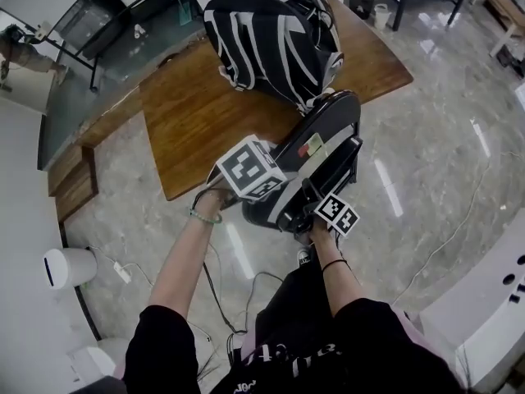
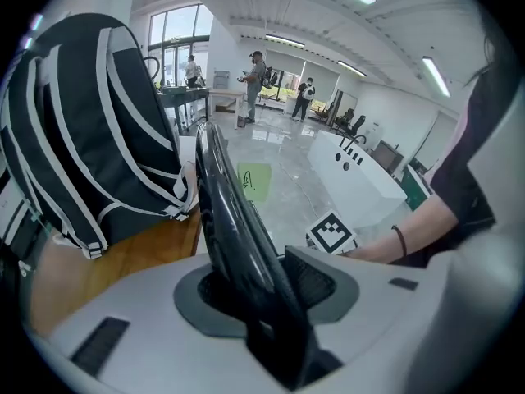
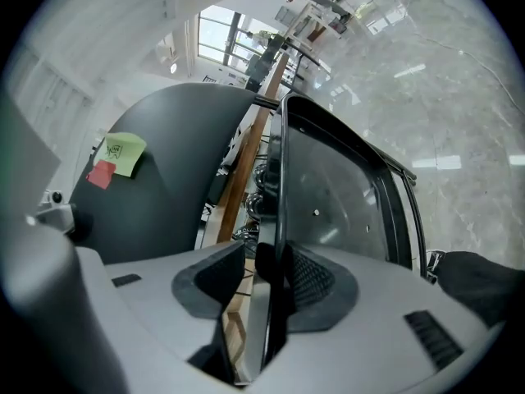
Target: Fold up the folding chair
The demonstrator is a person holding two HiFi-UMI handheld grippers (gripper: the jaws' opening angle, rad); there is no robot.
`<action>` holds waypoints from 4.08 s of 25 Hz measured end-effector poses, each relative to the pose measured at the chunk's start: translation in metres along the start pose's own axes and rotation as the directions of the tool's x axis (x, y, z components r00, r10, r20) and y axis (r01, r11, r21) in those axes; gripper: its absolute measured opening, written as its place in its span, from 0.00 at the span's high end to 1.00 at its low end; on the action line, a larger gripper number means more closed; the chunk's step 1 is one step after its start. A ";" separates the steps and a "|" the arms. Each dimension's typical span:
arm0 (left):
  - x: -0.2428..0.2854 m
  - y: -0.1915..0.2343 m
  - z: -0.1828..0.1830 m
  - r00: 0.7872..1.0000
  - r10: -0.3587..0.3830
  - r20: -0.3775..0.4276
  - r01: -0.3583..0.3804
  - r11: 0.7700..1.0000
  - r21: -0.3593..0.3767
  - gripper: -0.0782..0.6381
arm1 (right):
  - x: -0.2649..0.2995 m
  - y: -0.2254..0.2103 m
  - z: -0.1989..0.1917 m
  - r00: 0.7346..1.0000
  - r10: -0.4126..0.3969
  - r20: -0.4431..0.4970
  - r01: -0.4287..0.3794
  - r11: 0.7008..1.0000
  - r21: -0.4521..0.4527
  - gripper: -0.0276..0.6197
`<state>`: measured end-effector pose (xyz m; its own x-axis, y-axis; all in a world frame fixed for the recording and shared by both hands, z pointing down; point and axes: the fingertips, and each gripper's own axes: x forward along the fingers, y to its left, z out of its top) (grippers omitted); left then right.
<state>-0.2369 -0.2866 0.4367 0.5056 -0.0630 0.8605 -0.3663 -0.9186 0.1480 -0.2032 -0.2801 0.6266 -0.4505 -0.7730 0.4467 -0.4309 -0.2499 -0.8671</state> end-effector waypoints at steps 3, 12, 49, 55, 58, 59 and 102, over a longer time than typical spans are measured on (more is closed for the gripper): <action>0.001 0.017 0.004 1.000 -0.019 -0.009 0.019 0.999 0.034 0.69 | 0.012 0.004 0.006 0.998 -0.009 0.068 0.007 1.000 0.029 0.70; 0.008 0.077 0.017 0.997 -0.064 -0.037 0.067 0.995 0.079 0.73 | 0.058 0.021 0.025 1.000 0.027 0.001 -0.027 1.000 -0.013 0.70; -0.025 0.144 0.042 0.819 0.505 0.271 -0.549 0.827 0.120 0.54 | 0.085 0.026 0.039 0.975 0.097 -0.198 -0.119 0.988 -0.101 0.70; -0.063 0.137 0.046 0.758 0.521 0.393 -0.530 0.843 -0.094 0.54 | 0.083 0.028 0.041 0.969 0.089 -0.232 -0.127 0.980 -0.155 0.70; -0.086 0.131 0.040 0.690 0.572 0.444 -0.522 0.818 -0.243 0.54 | 0.082 0.029 0.042 0.966 0.090 -0.240 -0.130 0.979 -0.157 0.70; -0.096 0.126 0.036 0.665 0.585 0.465 -0.492 0.811 -0.317 0.54 | 0.082 0.030 0.043 0.965 0.090 -0.244 -0.131 0.979 -0.156 0.70; -0.098 -0.223 -0.054 0.445 0.636 0.630 0.201 0.614 -0.763 0.77 | -0.285 0.137 0.010 0.903 0.328 -0.276 -0.427 0.750 -0.506 0.66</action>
<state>-0.2469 -0.0548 0.3461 0.4840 -0.8584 0.1699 -0.7193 -0.2796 0.6360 -0.1260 -0.0999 0.3789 -0.7640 -0.6197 0.1797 -0.5264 0.4375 -0.7291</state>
